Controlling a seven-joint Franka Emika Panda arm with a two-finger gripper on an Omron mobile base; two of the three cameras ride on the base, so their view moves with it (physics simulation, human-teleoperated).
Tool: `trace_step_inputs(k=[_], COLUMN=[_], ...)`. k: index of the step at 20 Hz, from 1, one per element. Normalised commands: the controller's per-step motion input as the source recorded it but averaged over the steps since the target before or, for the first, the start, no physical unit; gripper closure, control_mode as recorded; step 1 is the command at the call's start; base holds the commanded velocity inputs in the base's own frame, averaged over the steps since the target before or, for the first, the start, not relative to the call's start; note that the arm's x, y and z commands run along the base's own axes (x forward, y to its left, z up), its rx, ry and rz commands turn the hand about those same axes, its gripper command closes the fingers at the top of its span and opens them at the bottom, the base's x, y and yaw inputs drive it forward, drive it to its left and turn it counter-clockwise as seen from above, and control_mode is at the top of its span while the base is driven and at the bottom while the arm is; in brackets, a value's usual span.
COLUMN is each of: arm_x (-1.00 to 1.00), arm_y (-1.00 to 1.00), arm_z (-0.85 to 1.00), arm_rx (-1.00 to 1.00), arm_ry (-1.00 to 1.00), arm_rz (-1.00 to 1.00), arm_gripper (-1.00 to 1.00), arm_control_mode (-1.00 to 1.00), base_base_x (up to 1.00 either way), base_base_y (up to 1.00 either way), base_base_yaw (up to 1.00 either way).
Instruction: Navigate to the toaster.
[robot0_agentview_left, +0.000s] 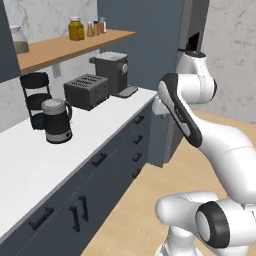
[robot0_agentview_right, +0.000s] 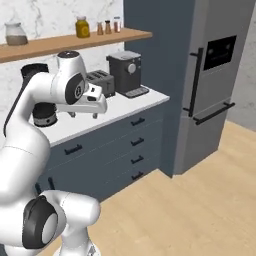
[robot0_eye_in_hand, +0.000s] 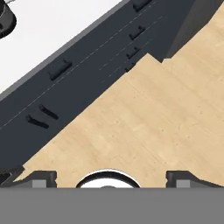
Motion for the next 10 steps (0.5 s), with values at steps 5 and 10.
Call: trace_step_inputs(k=[5, 10], arm_x=[0.00, 0.00], arm_y=[0.00, 0.00], arm_z=[0.00, 0.00], arm_rx=[0.00, 0.00], arm_ry=[0.00, 0.00], arm_rz=[0.00, 0.00], arm_gripper=[-1.00, -1.00], arm_control_mode=[1.00, 1.00], base_base_x=[0.69, 0.54], base_base_y=[-0.61, -0.59], base_base_yaw=[0.35, 0.45])
